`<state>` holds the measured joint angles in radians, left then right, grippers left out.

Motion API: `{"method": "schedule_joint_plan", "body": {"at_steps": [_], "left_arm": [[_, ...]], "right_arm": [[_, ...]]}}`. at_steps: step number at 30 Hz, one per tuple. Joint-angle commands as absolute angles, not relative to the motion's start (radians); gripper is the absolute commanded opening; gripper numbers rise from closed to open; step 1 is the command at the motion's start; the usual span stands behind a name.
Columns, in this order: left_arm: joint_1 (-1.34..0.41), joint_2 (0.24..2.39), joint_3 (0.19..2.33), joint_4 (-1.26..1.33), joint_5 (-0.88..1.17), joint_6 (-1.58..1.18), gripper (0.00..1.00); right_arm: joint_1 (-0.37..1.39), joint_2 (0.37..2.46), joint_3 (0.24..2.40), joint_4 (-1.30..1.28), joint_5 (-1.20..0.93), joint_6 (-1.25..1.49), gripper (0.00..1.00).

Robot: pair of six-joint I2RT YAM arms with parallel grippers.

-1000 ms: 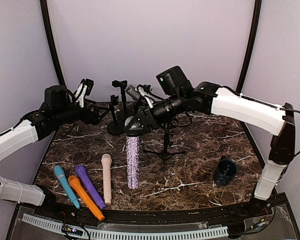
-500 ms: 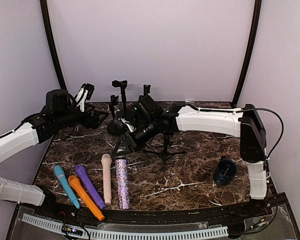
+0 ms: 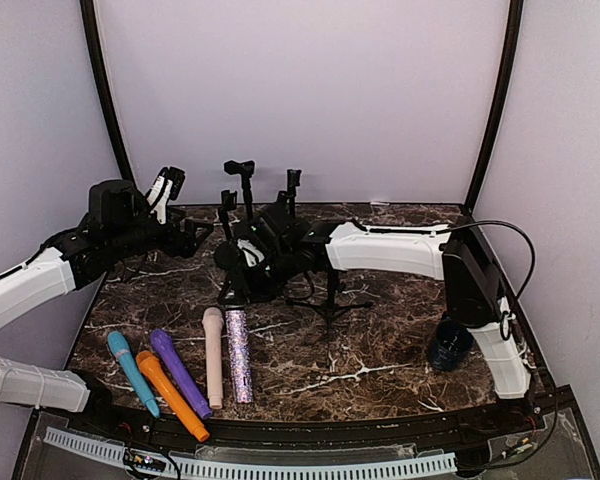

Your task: Remove the microphone from the stand

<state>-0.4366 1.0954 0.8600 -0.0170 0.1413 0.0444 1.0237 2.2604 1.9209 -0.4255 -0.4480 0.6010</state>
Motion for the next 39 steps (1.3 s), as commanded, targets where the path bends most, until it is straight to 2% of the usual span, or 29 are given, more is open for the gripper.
{"method": "schedule_joint_plan", "body": {"at_steps": [1,13,22,29,39], "left_arm": [[-0.434,1.077,0.844,-0.003,0.138,0.057,0.86],[-0.434,1.082,0.844,-0.003,0.132,0.052,0.86],[-0.434,1.081,0.844,-0.003,0.132,0.046,0.86],[-0.434,1.075,0.842,-0.003,0.128,0.045,0.86],[-0.434,1.060,0.847,-0.003,0.083,0.051,0.86]], "right_arm": [[1.037,2.325,1.974,-0.408,-0.286,0.610,0.37],[1.064,2.368,1.958,-0.304,-0.196,0.696,0.49],[1.065,2.387,1.954,-0.279,-0.170,0.715,0.65],[1.069,2.383,1.949,-0.259,-0.187,0.710,0.67],[1.073,2.210,1.824,-0.092,-0.235,0.579,0.80]]}}
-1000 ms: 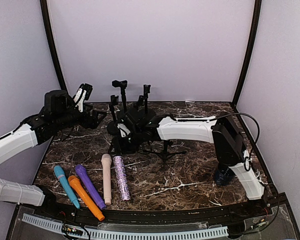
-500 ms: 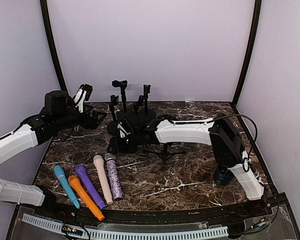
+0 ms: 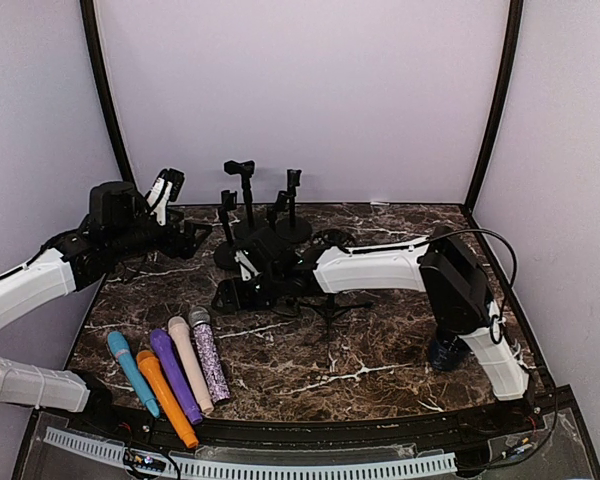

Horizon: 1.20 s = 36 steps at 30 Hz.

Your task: Remove the microphone from the stand

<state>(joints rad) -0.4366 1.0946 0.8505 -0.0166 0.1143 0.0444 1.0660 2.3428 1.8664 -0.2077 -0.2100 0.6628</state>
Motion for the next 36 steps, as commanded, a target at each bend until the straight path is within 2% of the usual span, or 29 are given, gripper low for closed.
{"method": "schedule_joint_plan", "body": {"at_steps": [1,9,14,19,23,30,36], "left_arm": [[-0.434,1.054,0.851,-0.003,0.080,0.044,0.86],[-0.434,1.023,0.867,0.095,0.066,-0.081,0.88],[-0.434,1.168,0.978,0.070,0.115,-0.103,0.89],[-0.413,1.303,1.031,0.087,0.101,-0.053,0.90],[-0.305,1.359,1.001,0.188,0.178,-0.080,0.90],[0.035,1.379,0.856,0.380,0.355,-0.166,0.90],[0.256,1.339,0.676,0.522,0.376,-0.194,0.90]], "right_arm": [[1.073,2.184,1.815,-0.085,-0.236,0.554,0.82],[1.070,1.934,1.765,-0.110,-0.134,0.327,0.98],[1.010,1.833,1.760,-0.178,-0.086,0.296,0.99],[0.854,1.757,1.656,-0.164,-0.095,0.347,0.99],[0.693,1.700,1.550,-0.167,-0.042,0.359,0.99],[0.363,1.588,1.260,-0.069,-0.066,0.384,0.99],[0.109,1.480,0.975,0.084,-0.055,0.377,0.99]]}}
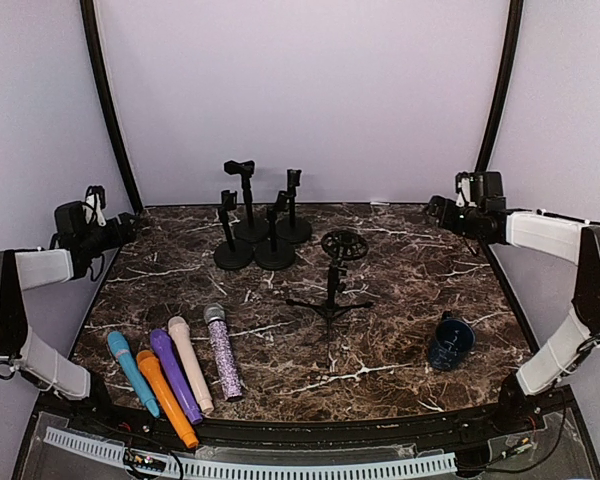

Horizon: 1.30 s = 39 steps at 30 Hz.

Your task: Remove the microphone from the stand

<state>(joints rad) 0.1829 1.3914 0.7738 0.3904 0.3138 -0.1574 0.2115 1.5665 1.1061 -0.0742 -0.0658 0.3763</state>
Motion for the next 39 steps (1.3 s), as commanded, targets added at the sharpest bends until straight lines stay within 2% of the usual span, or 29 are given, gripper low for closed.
{"method": "schedule_joint_plan", "body": {"at_steps": [1,11,18,27,32,34,37,39], "left_arm": [[0.275,1.327,0.634,0.565,0.373,-0.190,0.90],[0.284,1.364,0.388,0.949,0.321,-0.188,0.93],[0.277,1.421,0.295,1.048,0.277,-0.136,0.95],[0.272,1.319,0.189,1.117,0.305,-0.100,0.95],[0.268,1.280,0.168,1.097,0.311,-0.085,0.95],[0.267,1.283,0.171,1.096,0.314,-0.082,0.95],[0.265,1.289,0.177,1.091,0.310,-0.083,0.95],[0.264,1.286,0.176,1.091,0.304,-0.084,0.95]], "right_arm": [[0.091,1.453,0.931,0.119,-0.026,0.357,0.99],[0.015,1.142,0.426,0.680,0.209,0.208,0.99],[0.014,1.175,0.171,1.032,0.291,0.125,0.99],[0.016,1.409,0.163,1.311,0.278,0.067,0.99],[0.018,1.547,0.199,1.363,0.260,0.058,0.99],[0.020,1.534,0.224,1.292,0.272,0.060,0.99],[0.026,1.550,0.204,1.365,0.296,0.058,0.99],[0.033,1.540,0.213,1.323,0.301,0.056,0.99]]}}
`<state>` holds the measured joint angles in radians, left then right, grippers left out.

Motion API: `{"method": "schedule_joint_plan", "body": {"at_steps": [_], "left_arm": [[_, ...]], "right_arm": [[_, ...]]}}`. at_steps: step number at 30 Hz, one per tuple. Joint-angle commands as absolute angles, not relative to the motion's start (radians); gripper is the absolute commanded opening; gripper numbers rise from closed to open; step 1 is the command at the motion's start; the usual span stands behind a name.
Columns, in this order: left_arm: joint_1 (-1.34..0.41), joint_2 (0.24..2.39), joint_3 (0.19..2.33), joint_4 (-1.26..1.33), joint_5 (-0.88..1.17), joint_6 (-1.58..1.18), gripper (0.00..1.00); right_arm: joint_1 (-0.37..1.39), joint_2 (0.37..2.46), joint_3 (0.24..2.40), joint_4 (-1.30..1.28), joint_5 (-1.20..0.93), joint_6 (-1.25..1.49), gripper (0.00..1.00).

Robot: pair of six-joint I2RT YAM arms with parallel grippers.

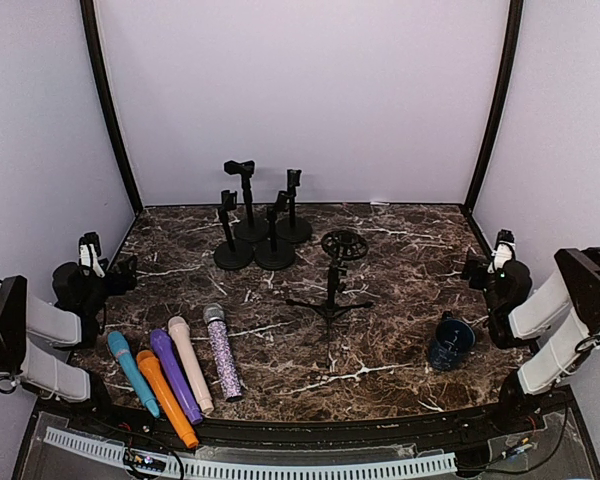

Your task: Remove the microphone from the stand

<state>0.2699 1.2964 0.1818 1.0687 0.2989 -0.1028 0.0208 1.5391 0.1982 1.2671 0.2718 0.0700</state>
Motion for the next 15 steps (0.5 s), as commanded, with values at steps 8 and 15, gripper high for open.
{"method": "schedule_joint_plan", "body": {"at_steps": [8,15], "left_arm": [[0.264,1.280,0.166,1.100,0.297,-0.086,0.95],[0.264,1.282,0.170,1.096,0.279,-0.092,0.96]], "right_arm": [[0.027,1.546,0.217,1.326,0.295,0.058,0.99],[0.028,1.545,0.219,1.321,0.295,0.060,0.98]]}}
